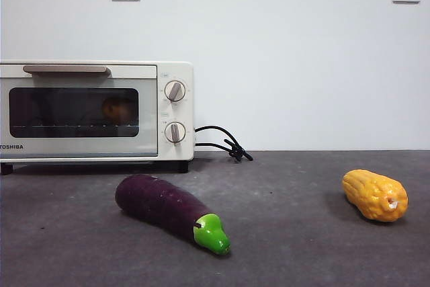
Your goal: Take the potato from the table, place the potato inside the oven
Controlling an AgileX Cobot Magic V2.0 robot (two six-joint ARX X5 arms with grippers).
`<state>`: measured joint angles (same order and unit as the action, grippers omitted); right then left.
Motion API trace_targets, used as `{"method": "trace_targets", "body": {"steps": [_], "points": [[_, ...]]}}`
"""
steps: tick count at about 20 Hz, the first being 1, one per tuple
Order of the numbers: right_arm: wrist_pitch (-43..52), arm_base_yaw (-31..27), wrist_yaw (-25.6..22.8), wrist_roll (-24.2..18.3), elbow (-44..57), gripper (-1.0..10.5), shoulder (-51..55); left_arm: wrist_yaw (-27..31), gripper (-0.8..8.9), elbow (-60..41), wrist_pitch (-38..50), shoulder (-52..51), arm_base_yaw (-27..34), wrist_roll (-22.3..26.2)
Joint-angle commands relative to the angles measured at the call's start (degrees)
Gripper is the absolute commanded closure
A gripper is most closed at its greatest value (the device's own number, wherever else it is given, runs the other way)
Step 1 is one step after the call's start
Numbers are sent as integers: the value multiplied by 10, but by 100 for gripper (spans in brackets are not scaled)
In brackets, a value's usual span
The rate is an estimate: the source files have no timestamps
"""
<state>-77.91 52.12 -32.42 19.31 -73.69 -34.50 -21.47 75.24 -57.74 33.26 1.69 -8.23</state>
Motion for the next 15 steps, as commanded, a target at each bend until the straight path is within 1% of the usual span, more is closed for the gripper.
{"method": "trace_targets", "body": {"steps": [1,2,4,6,8,12,15], "points": [[-12,0,-2,6,6,946,1,2,817,-5,2,17,-1,-2],[-12,0,-2,6,6,946,1,2,817,-5,2,27,-1,15],[-12,0,-2,6,6,946,1,6,817,-5,4,53,-1,70],[-12,0,-2,6,6,946,1,6,817,-5,14,77,-1,141],[-12,0,-2,6,6,946,1,5,817,-5,41,97,-3,196],[-12,0,-2,6,6,946,1,6,818,-33,138,104,-17,260],[-12,0,-2,6,6,946,1,5,818,-95,222,83,-26,302]]}}
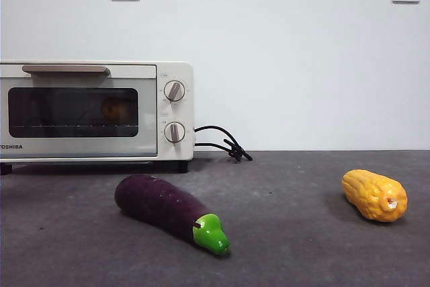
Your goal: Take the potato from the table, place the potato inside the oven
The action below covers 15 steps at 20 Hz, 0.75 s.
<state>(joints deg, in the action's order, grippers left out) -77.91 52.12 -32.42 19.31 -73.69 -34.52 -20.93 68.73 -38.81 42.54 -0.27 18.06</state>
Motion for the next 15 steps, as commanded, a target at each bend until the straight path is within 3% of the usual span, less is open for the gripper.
{"method": "trace_targets", "body": {"steps": [1,5,7,11,13,15], "points": [[-12,0,-2,6,6,946,2,0,818,-61,67,-19,-10,43],[-12,0,-2,6,6,946,1,0,818,-221,244,-60,-22,43],[-12,0,-2,6,6,946,2,5,818,-299,330,-86,-23,14],[-12,0,-2,6,6,946,2,144,817,-406,421,-142,-24,-97],[-12,0,-2,6,6,946,2,206,817,-443,423,-172,-24,-122],[-12,0,-2,6,6,946,2,220,818,-480,423,-206,-24,-124]]}}
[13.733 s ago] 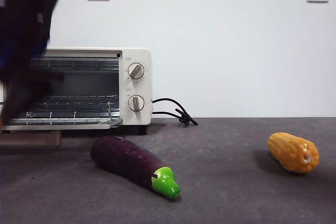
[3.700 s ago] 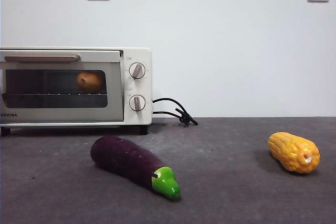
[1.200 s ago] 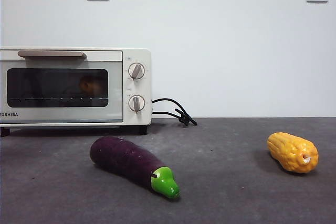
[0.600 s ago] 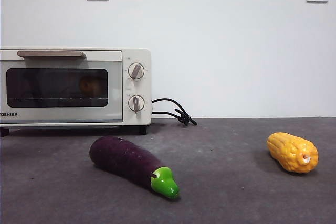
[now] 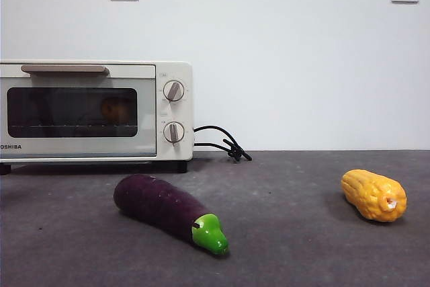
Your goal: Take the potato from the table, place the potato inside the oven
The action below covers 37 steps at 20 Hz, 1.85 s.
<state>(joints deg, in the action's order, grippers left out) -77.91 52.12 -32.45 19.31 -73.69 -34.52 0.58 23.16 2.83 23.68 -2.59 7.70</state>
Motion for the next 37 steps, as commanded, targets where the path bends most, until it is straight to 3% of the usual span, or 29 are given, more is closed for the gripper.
{"method": "trace_targets", "body": {"steps": [1,13,20,24,28,37], "points": [[-12,0,-2,6,6,946,1,5,817,-43,7,-36,-1,-23],[-12,0,-2,6,6,946,2,12,818,-219,-37,-229,0,-38],[-12,0,-2,6,6,946,1,24,818,-228,-127,-235,20,-37],[-12,0,-2,6,6,946,2,24,817,-228,-127,-235,31,-39],[-12,0,-2,6,6,946,1,37,817,-228,-127,-235,31,-70],[-12,0,-2,6,6,946,2,35,818,-227,-120,-230,31,-73]]}}
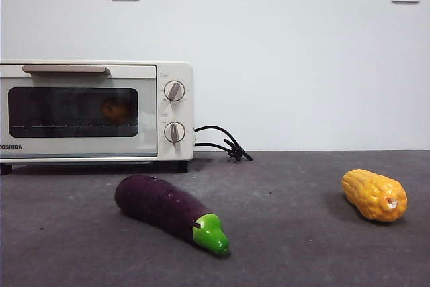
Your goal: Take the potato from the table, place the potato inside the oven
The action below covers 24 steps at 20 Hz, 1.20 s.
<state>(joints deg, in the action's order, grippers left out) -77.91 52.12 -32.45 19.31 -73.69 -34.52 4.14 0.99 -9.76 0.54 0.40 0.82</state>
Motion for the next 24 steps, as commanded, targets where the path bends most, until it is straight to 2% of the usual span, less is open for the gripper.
{"method": "trace_targets", "body": {"steps": [1,10,14,15,16,18,19,20,21,22,23,24], "points": [[-12,0,-2,6,6,946,1,0,817,-6,6,3,2,-4],[-12,0,-2,6,6,945,1,0,817,-6,6,7,2,-4],[-12,0,-32,-15,6,946,4,0,817,-6,6,7,2,-4],[-12,0,-54,-15,6,945,4,-1,817,-6,6,7,2,-4],[-12,0,-99,-15,9,945,4,0,817,-6,6,7,2,-4],[-12,-13,-235,-6,29,946,5,0,817,-6,6,7,2,-4],[-12,-31,-318,35,50,945,10,0,818,-6,6,7,2,-4],[-12,-47,-388,106,73,945,15,0,817,-6,6,7,2,-4],[-12,-63,-457,248,108,945,27,0,817,-6,6,7,2,-4],[-12,-73,-491,372,142,945,42,0,817,-6,6,7,2,-4],[-12,-80,-503,482,186,945,63,0,817,-6,6,7,2,-4],[-12,-83,-503,522,209,945,75,0,818,-6,6,7,2,-4]]}}
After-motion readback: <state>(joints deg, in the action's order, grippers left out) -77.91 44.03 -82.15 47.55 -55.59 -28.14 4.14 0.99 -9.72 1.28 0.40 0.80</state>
